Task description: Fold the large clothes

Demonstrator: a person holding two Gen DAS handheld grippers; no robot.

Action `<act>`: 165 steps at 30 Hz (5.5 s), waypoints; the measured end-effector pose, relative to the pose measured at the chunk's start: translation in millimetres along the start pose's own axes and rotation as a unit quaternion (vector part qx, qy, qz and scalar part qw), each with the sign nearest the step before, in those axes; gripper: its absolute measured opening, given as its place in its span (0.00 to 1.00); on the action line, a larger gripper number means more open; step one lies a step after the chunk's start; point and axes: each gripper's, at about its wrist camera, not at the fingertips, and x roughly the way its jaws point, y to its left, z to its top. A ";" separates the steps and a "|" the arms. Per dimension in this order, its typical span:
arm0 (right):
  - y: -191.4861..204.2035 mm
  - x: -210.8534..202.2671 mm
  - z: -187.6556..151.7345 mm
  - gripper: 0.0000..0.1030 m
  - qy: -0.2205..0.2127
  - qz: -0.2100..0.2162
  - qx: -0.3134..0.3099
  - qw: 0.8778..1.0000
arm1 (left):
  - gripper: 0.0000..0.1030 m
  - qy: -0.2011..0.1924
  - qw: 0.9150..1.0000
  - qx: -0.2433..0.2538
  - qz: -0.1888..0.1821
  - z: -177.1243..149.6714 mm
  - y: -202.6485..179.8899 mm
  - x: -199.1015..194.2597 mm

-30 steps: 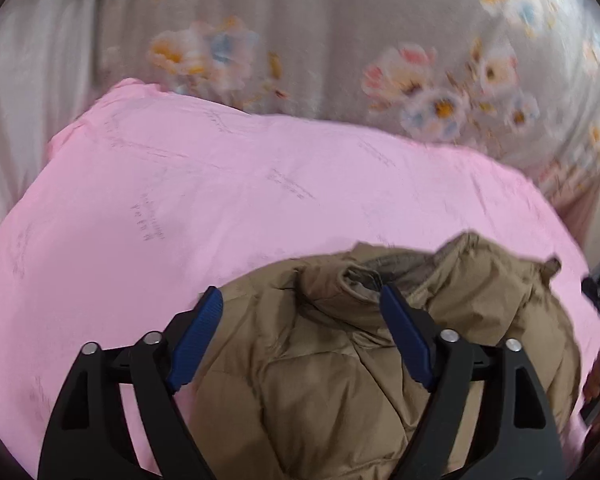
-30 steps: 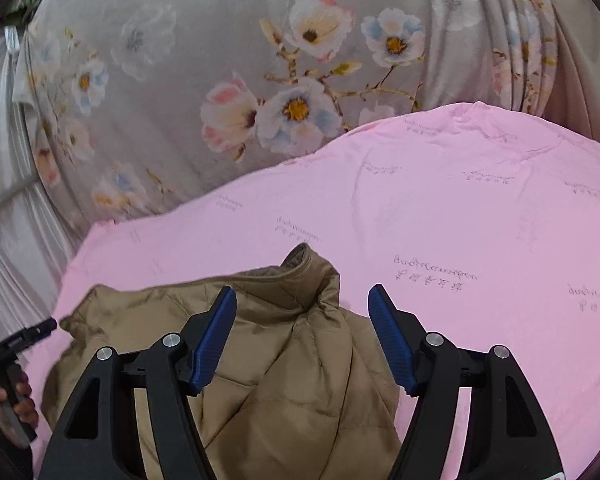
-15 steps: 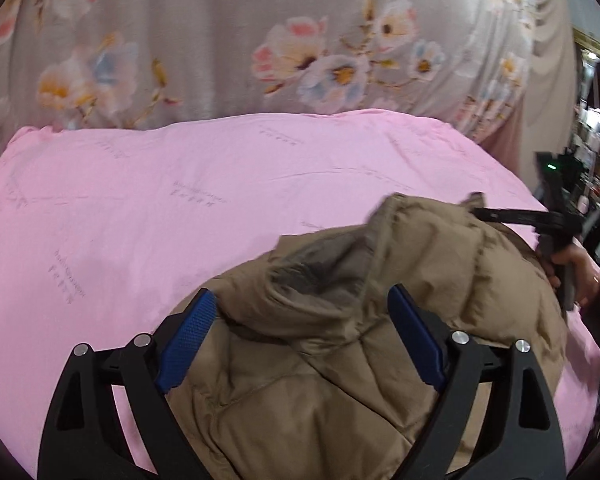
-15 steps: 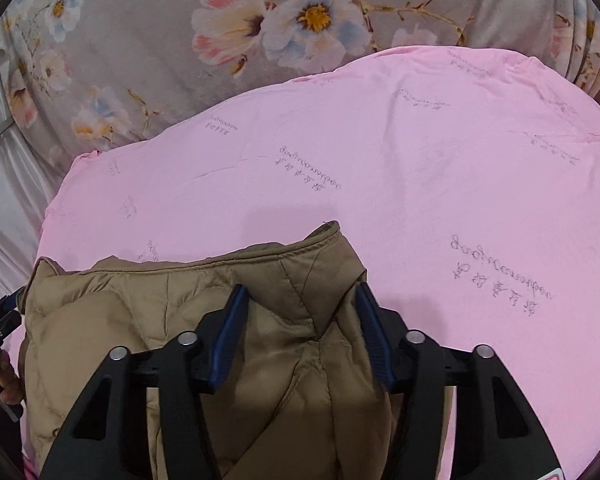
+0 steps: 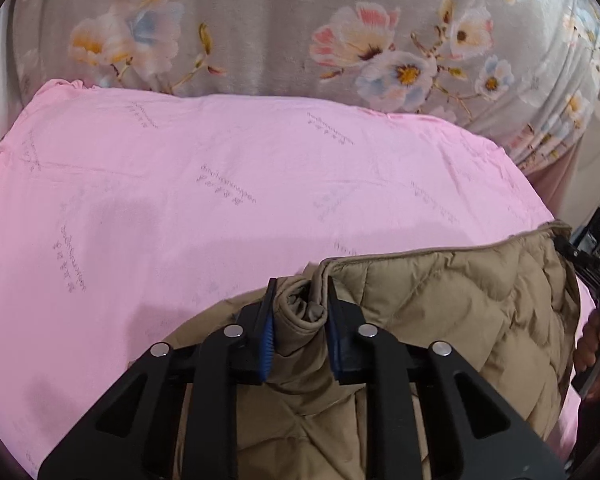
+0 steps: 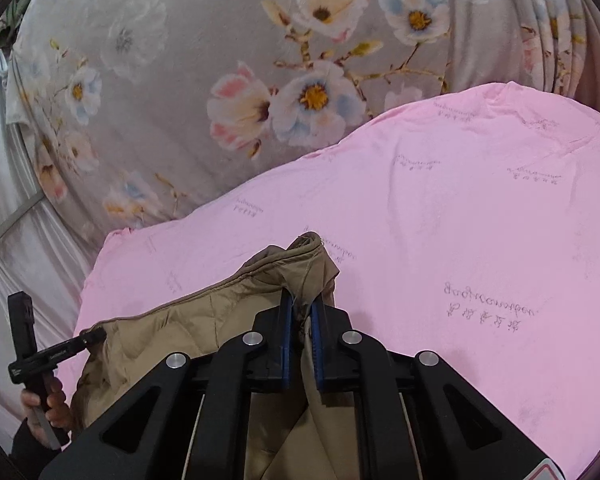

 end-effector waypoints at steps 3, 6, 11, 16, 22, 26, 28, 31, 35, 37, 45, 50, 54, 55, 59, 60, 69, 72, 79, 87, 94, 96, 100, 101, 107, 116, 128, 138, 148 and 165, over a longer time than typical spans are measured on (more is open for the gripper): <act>1.3 27.8 -11.8 0.07 0.026 -0.065 -0.014 0.997 | 0.19 0.000 0.999 0.005 0.032 4.3 -12.7 15.7; -7.7 57.5 -30.4 0.07 0.060 -0.095 -0.009 0.994 | 0.19 0.024 0.997 -0.009 0.068 -3.6 -10.0 47.0; -15.6 84.3 -44.4 0.09 0.093 -0.117 -0.011 0.989 | 0.24 0.029 0.996 -0.049 0.069 -25.8 7.8 72.1; -13.0 93.8 -49.5 0.14 0.102 -0.140 -0.030 0.984 | 0.35 0.023 0.994 -0.085 0.059 -32.2 20.2 76.8; -20.2 91.5 -48.3 0.33 0.101 -0.154 -0.009 0.983 | 0.55 0.025 0.991 -0.090 0.092 -32.9 21.9 76.4; -36.5 58.2 -36.9 0.48 0.076 -0.147 0.044 0.985 | 0.67 0.006 0.986 -0.099 0.130 -30.5 26.3 51.1; -27.7 27.3 -29.5 0.48 0.038 -0.154 0.037 0.987 | 0.67 -0.019 0.984 -0.120 0.133 -29.9 33.2 18.7; 6.7 -9.5 -20.2 0.41 -0.003 -0.134 -0.013 0.991 | 0.64 -0.053 0.976 -0.131 0.166 -22.4 32.4 -24.4; 75.1 -9.7 -20.4 0.13 0.020 -0.066 -0.087 0.994 | 0.60 -0.099 0.981 -0.095 0.140 -0.8 -11.1 -66.8; 102.3 8.0 -29.6 0.06 0.048 -0.037 -0.109 0.992 | 0.57 -0.080 0.989 -0.047 0.118 3.9 -44.6 -56.5; 108.3 85.1 -59.6 0.03 0.128 -0.040 -0.125 0.983 | 0.43 0.033 0.995 -0.007 0.089 -23.3 -85.7 52.0; 82.4 96.8 -63.6 0.00 0.143 -0.013 -0.074 0.987 | 0.44 0.026 0.996 -0.018 0.086 -34.9 -76.5 69.9; 85.7 96.9 -71.7 0.00 0.132 -0.021 -0.080 0.988 | 0.44 0.011 0.995 -0.005 0.104 -42.9 -83.4 73.8; 87.6 97.0 -73.1 0.00 0.130 -0.024 -0.084 0.988 | 0.44 0.009 0.995 -0.005 0.104 -44.0 -82.8 74.6; 91.2 98.8 -76.5 0.00 0.122 -0.036 -0.098 0.987 | 0.44 0.004 0.994 0.000 0.110 -47.1 -84.1 78.1; 92.0 99.6 -77.1 0.00 0.120 -0.039 -0.101 0.987 | 0.44 0.003 0.994 0.001 0.111 -47.6 -84.7 78.7; 91.7 102.4 -77.9 0.00 0.116 -0.045 -0.104 0.987 | 0.44 -0.001 0.993 0.005 0.117 -49.2 -84.7 83.3; 88.5 98.8 -76.0 0.00 0.108 -0.043 -0.096 0.989 | 0.44 -0.002 0.994 -0.001 0.112 -48.5 -83.1 81.8; 96.0 13.5 -74.8 0.16 0.037 -0.053 -0.099 0.993 | 0.45 -0.038 0.996 -0.039 0.076 -59.6 -82.2 7.4; 109.3 3.8 -122.5 0.16 0.073 -0.021 -0.133 0.988 | 0.45 -0.021 0.998 -0.025 0.054 -101.7 -111.8 -2.1; 101.7 13.5 -137.9 0.16 0.075 -0.023 -0.128 0.989 | 0.47 -0.032 0.997 -0.008 0.074 -119.2 -112.8 13.1; 100.9 15.4 -138.4 0.16 0.077 -0.024 -0.128 0.989 | 0.47 -0.037 0.996 0.000 0.087 -121.9 -117.0 14.4; 100.2 17.4 -138.4 0.16 0.080 -0.024 -0.126 0.988 | 0.47 -0.036 0.995 0.002 0.090 -121.8 -118.1 15.9; 100.4 17.9 -138.4 0.16 0.080 -0.025 -0.127 0.988 | 0.47 -0.037 0.995 0.003 0.092 -121.7 -118.4 15.9; 101.6 18.1 -139.4 0.16 0.080 -0.029 -0.130 0.988 | 0.47 -0.039 0.994 0.010 0.099 -123.3 -120.0 16.5; 98.4 20.3 -139.7 0.16 0.084 -0.020 -0.119 0.989 | 0.49 -0.040 0.994 0.011 0.099 -122.9 -118.8 16.5; 105.6 2.8 -138.1 0.20 0.084 -0.033 -0.119 0.989 | 0.56 -0.056 0.993 -0.099 0.008 -131.4 -78.5 -43.3; 161.9 -26.6 -157.8 0.21 0.109 0.051 -0.109 0.987 | 0.77 -0.073 0.963 -0.248 0.074 -180.1 37.7 -139.9; 155.1 -5.7 -174.8 0.21 0.144 0.063 -0.087 0.984 | 0.83 -0.020 0.939 -0.341 -0.044 -188.7 65.1 -84.7; 153.6 10.6 -179.2 0.20 0.156 0.084 -0.051 0.983 | 0.17 -0.073 0.974 -0.209 -0.051 -129.4 0.5 -124.5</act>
